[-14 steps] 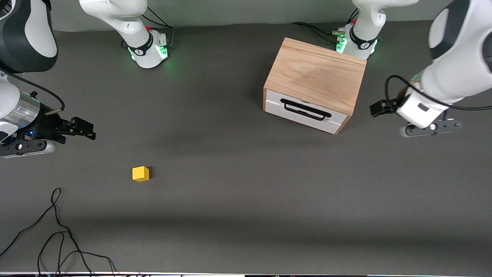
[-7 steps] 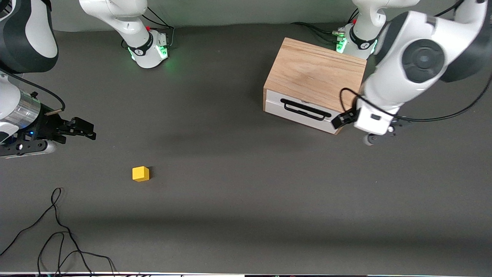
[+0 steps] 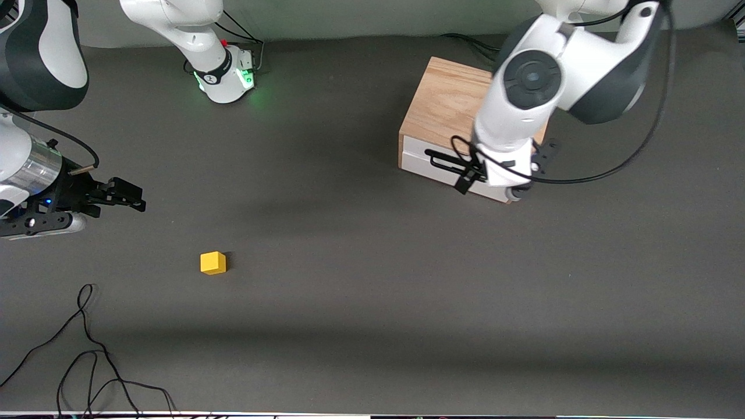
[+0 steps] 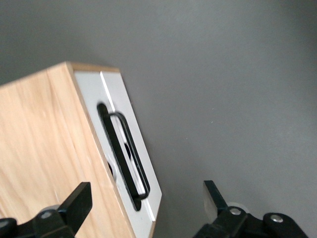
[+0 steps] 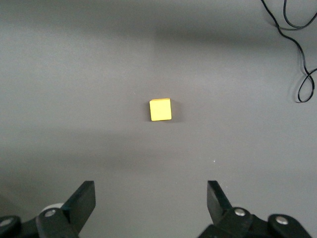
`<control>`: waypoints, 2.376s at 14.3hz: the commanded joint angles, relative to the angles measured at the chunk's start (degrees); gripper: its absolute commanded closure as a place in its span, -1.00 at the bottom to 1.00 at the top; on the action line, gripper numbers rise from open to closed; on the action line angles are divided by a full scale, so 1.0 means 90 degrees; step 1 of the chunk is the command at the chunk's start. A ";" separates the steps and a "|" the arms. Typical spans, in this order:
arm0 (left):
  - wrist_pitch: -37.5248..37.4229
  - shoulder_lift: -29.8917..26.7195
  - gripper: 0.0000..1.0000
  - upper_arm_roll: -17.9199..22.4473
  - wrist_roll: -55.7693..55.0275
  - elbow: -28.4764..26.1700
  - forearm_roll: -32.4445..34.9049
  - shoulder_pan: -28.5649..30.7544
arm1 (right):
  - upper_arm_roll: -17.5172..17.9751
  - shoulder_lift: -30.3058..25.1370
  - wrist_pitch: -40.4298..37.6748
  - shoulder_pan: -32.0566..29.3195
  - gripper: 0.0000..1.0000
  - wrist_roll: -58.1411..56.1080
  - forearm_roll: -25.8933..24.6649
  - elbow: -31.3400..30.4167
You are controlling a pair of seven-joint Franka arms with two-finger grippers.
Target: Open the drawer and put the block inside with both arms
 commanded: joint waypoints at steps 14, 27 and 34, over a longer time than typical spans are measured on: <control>0.0504 0.1144 -1.00 0.0079 -0.1837 -0.0189 0.0194 -0.0240 | -0.0008 -0.0031 0.0053 0.0045 -1.00 0.0146 -0.0127 -0.0071; 0.0710 0.1370 -1.00 0.0060 -0.1437 -0.0853 0.0351 -0.0240 | -0.0008 -0.0031 0.0053 0.0026 -1.00 0.0126 -0.0137 -0.0091; 0.0944 0.1497 -1.00 0.0060 -0.1427 -0.0844 0.0341 -0.0259 | -0.0008 0.0154 0.0228 0.0006 -1.00 0.0077 -0.0137 -0.0081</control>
